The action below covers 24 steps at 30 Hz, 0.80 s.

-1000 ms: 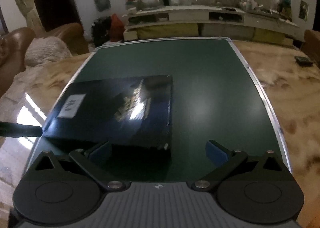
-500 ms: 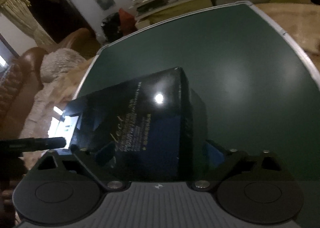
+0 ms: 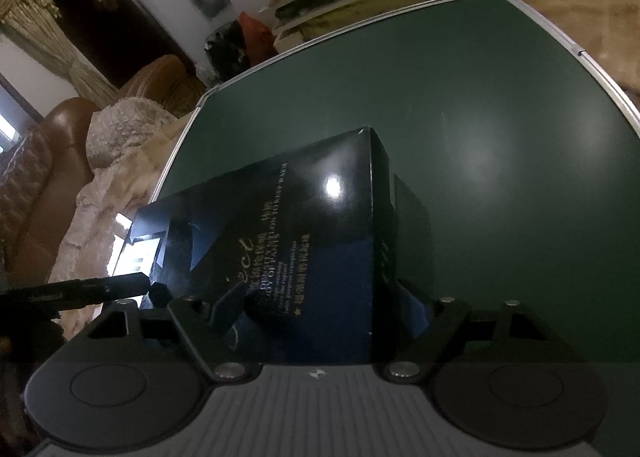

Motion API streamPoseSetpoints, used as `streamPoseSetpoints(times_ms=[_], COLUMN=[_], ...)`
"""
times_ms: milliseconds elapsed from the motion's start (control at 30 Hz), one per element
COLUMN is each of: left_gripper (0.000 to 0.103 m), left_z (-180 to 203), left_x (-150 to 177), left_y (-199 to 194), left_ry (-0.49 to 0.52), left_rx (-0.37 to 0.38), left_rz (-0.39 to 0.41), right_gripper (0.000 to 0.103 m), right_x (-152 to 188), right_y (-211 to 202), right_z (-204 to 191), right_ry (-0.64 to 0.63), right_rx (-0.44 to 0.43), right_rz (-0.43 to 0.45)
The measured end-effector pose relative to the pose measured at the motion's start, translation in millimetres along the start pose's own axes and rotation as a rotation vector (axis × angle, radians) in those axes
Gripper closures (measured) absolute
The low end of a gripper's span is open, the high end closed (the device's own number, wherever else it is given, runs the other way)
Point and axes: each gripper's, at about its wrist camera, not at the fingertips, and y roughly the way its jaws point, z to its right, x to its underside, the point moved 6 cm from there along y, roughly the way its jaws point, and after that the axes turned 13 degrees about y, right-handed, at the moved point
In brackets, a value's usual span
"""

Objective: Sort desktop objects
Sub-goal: 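Carry the lid with both grippers over the jar box and lower it on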

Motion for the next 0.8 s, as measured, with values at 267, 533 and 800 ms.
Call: streamPoseSetpoints(times_ms=[267,533,800], left_gripper=[0.006,0.006,0.006], left_z=[14.2,35.5,62.8], left_x=[11.6,38.7,86.3], left_y=[-37.3,-95.3,-163.9], left_ry=[0.030,0.054,0.092], left_rx=[0.009,0.004,-0.014], left_rz=[-0.011,-0.011,-0.008], right_gripper=[0.019,0.019,0.019], right_x=[12.1,30.4,92.5], right_y=[-36.1,-76.5,-143.8], right_z=[-11.8,-25.6,-43.0], right_ry=[0.000,0.002,-0.010], right_rx=[0.014,0.029,0.041], right_rz=[0.002,0.005,0.009])
